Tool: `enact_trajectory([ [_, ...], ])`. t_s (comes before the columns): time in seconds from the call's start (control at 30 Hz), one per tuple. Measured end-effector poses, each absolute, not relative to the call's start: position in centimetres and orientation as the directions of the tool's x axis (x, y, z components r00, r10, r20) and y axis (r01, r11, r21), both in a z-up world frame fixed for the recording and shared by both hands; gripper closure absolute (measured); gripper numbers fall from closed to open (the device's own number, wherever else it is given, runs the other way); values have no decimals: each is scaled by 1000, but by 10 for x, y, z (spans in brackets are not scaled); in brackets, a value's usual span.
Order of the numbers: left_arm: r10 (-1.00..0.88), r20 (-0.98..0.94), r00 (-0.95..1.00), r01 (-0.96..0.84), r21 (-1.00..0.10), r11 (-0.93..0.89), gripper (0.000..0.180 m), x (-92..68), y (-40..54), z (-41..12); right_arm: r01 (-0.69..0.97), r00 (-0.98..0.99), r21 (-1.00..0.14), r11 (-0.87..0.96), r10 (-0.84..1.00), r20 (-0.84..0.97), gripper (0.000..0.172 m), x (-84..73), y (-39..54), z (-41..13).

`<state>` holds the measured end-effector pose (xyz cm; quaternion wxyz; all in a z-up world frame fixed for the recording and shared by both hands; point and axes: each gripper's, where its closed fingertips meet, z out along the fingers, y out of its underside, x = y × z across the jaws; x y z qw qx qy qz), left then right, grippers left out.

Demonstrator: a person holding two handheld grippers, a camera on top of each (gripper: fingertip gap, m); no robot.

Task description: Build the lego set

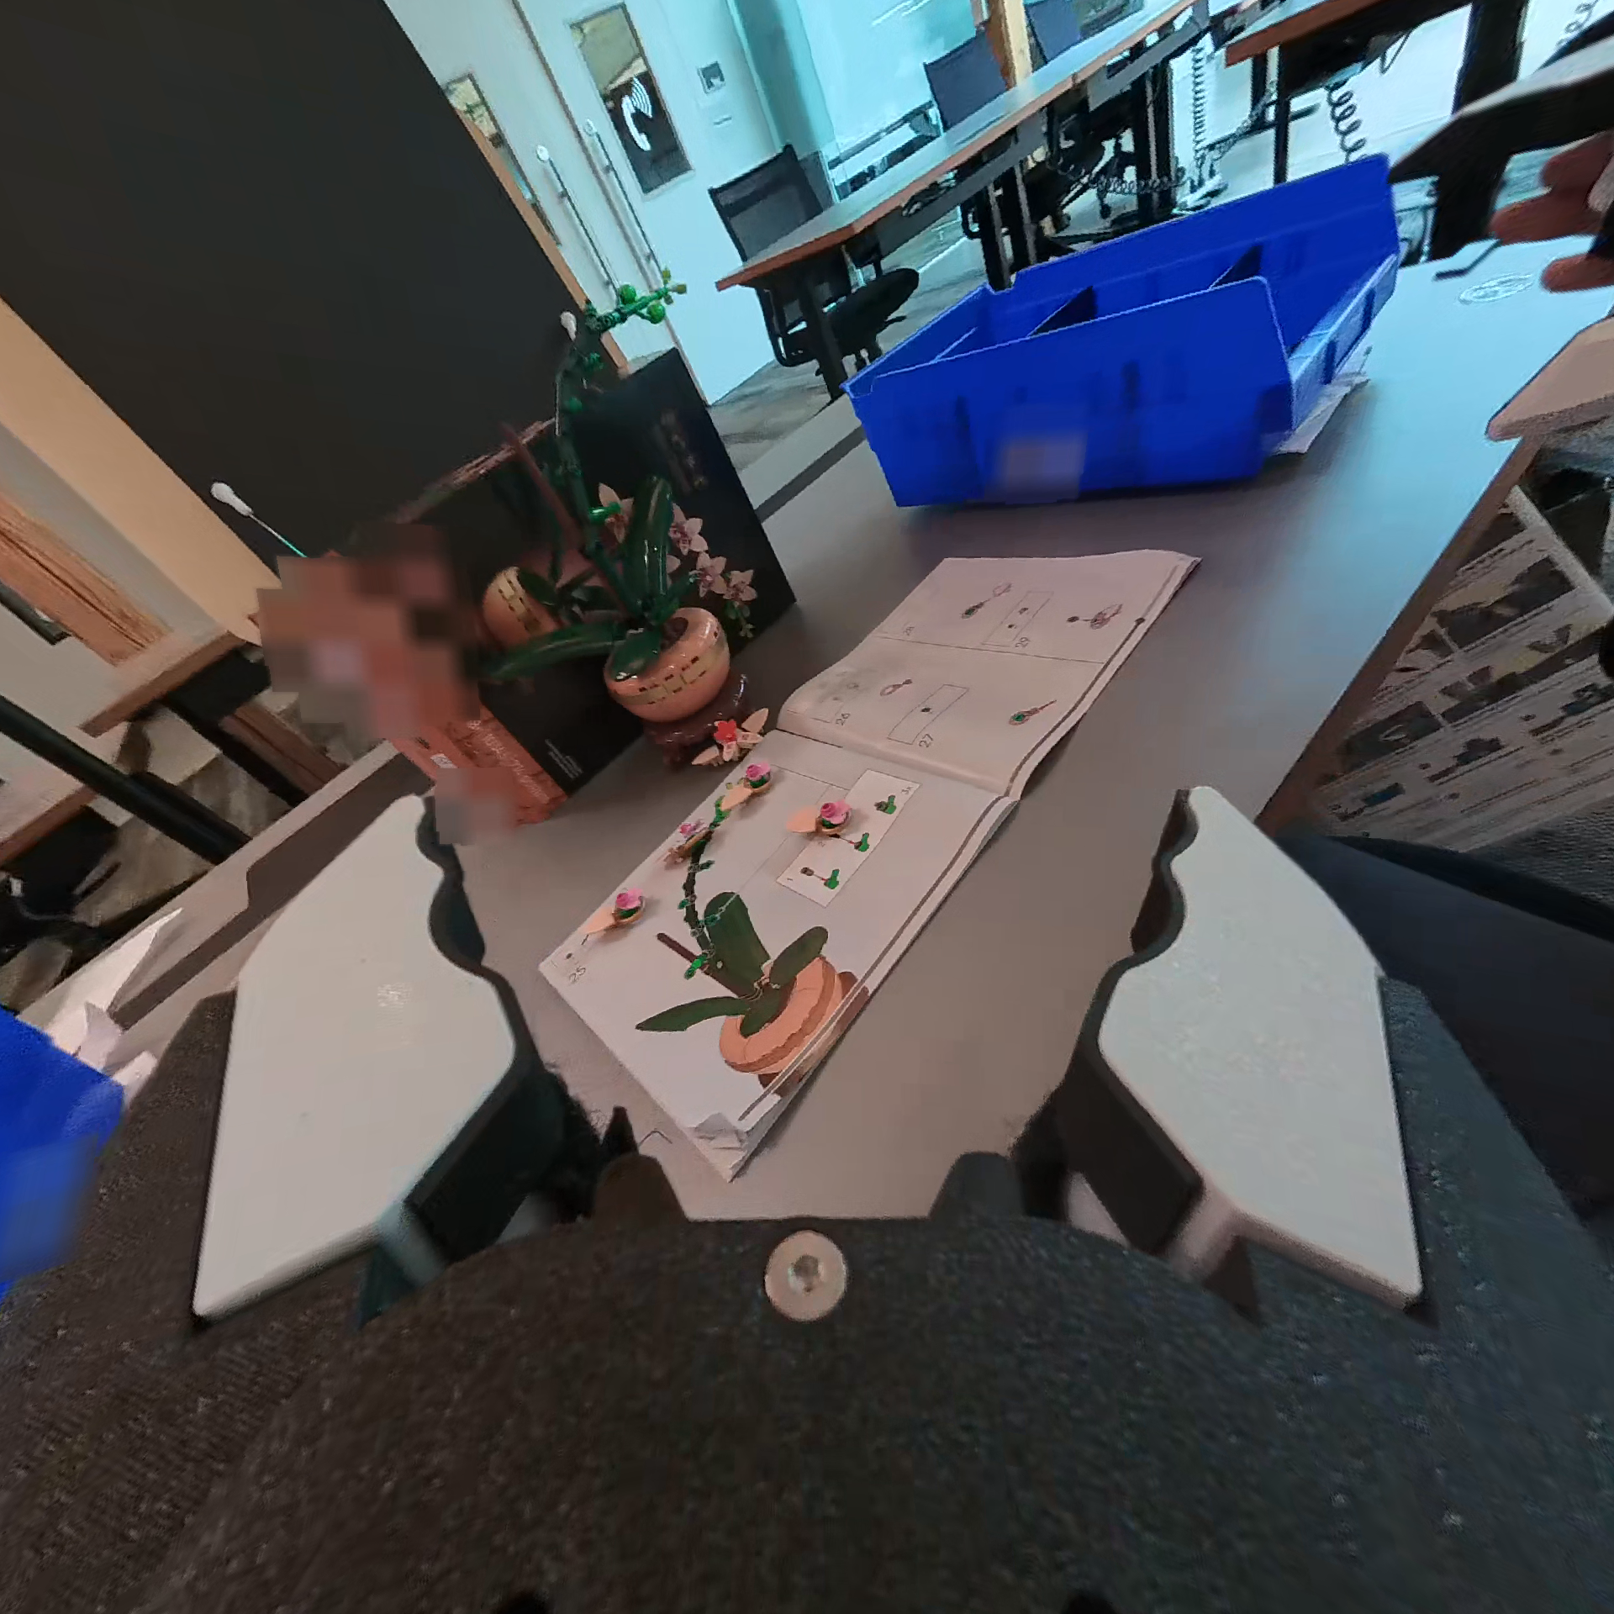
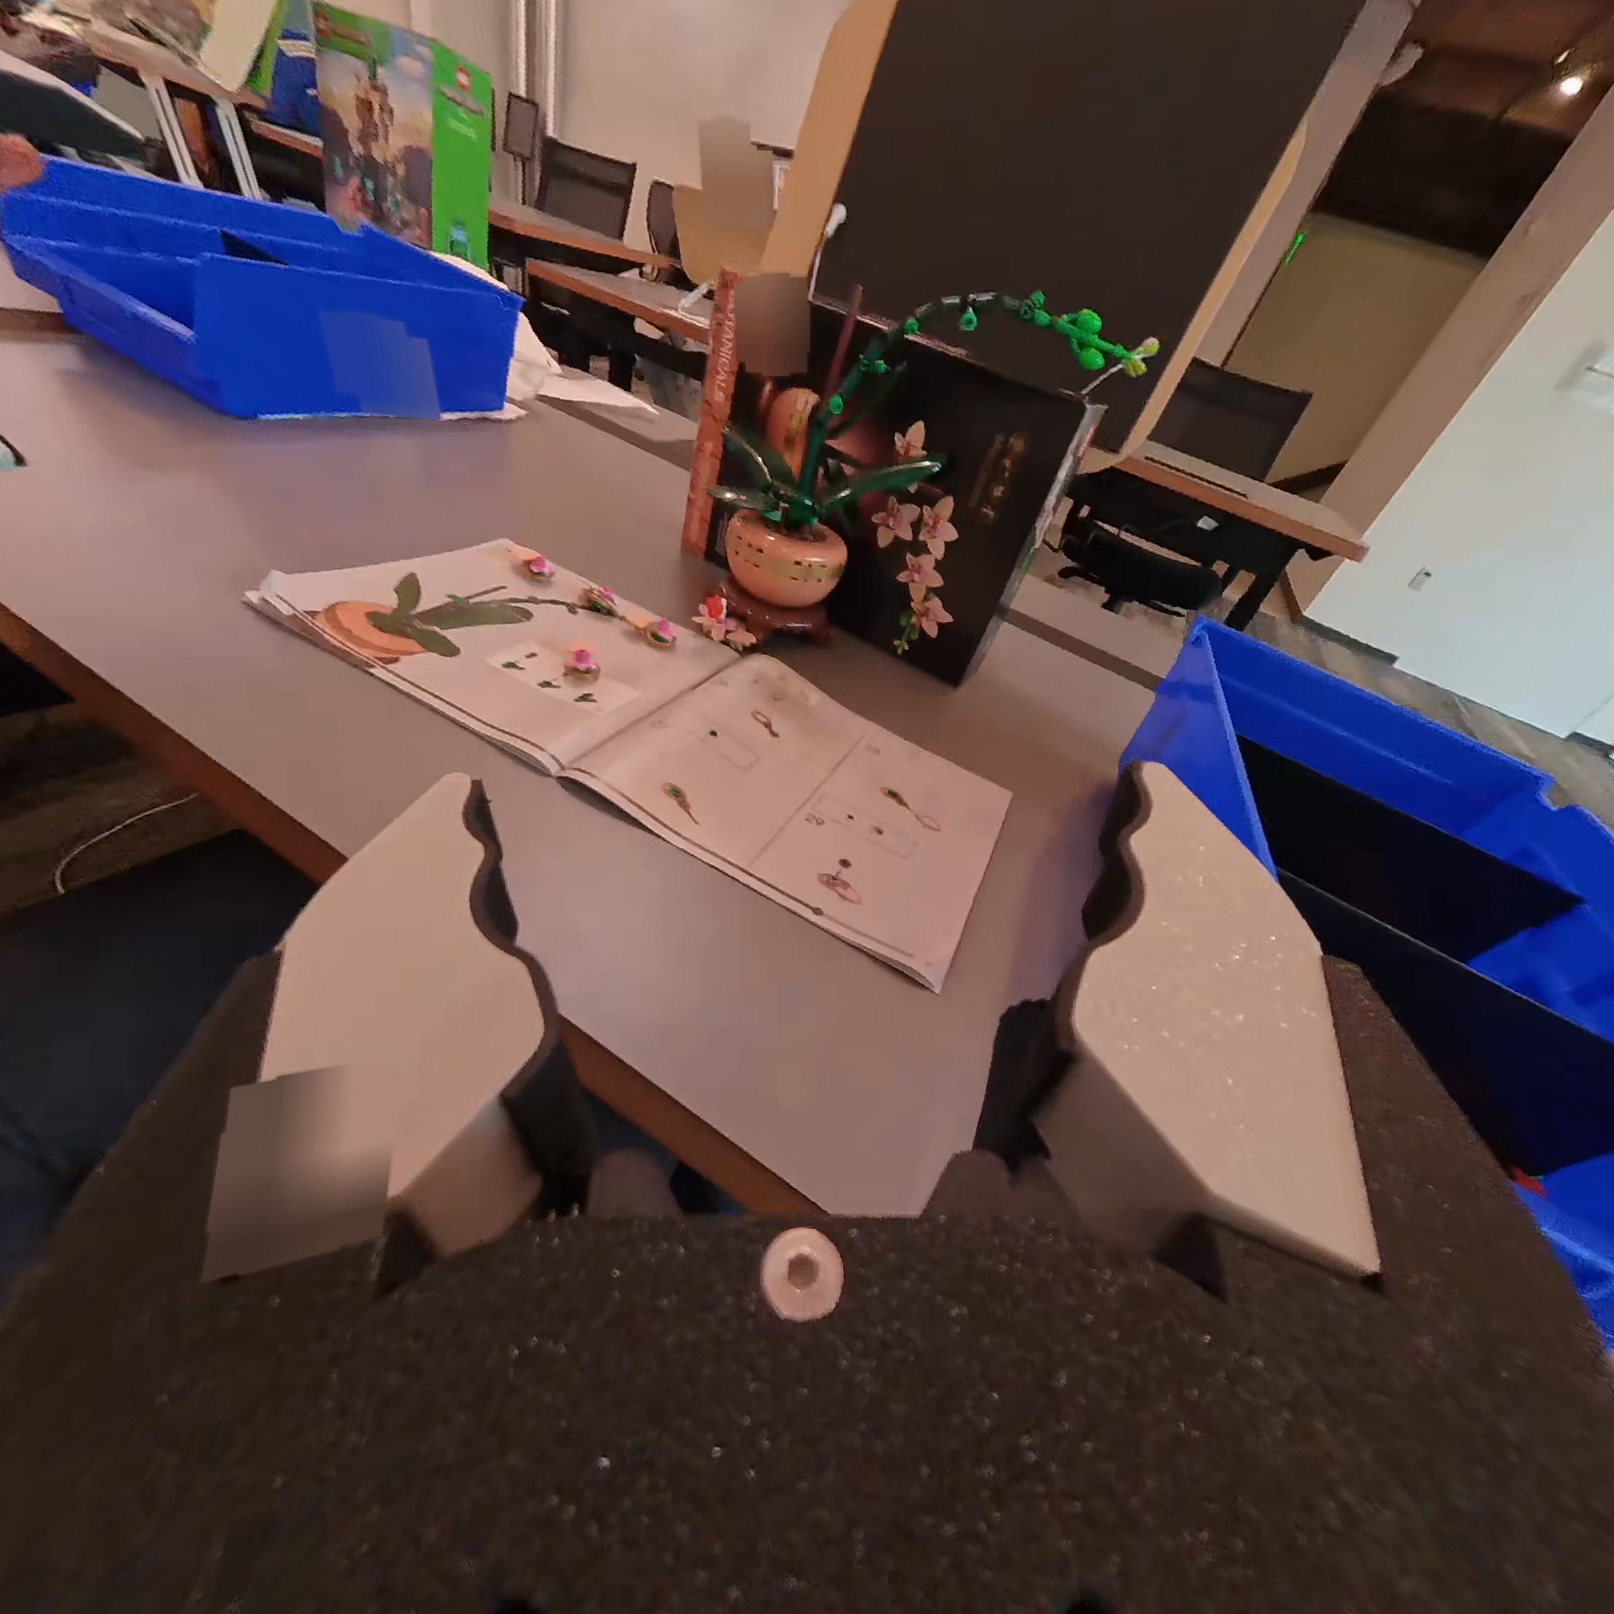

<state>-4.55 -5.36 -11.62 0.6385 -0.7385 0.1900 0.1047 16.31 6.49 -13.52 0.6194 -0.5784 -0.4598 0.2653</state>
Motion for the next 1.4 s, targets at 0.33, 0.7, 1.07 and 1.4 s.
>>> enact_trajectory([
  [0.33, -236, -275, 932, -326, -922, -211, 43, -76, -40, -162, 331, 255, -922, 202, 921, 294, 56, 101, 50, -186],
  [0.7, -310, -144, 940, -226, -942, -247, 88, -104, -13, -183, 358, -19, -914, 193, 980, 199, 91, 0, 52, -205],
  [1.07, -258, -161, 953, -251, -893, -372, 112, -142, 35, -219, 624, -61, -779, 59, 998, 27, 127, -75, 82, -258],
  [1.4, -377, -255, 890, -426, -758, -493, 117, -184, 61, -228, 717, -91, -696, 40, 995, -36, 154, -83, 80, -264],
])
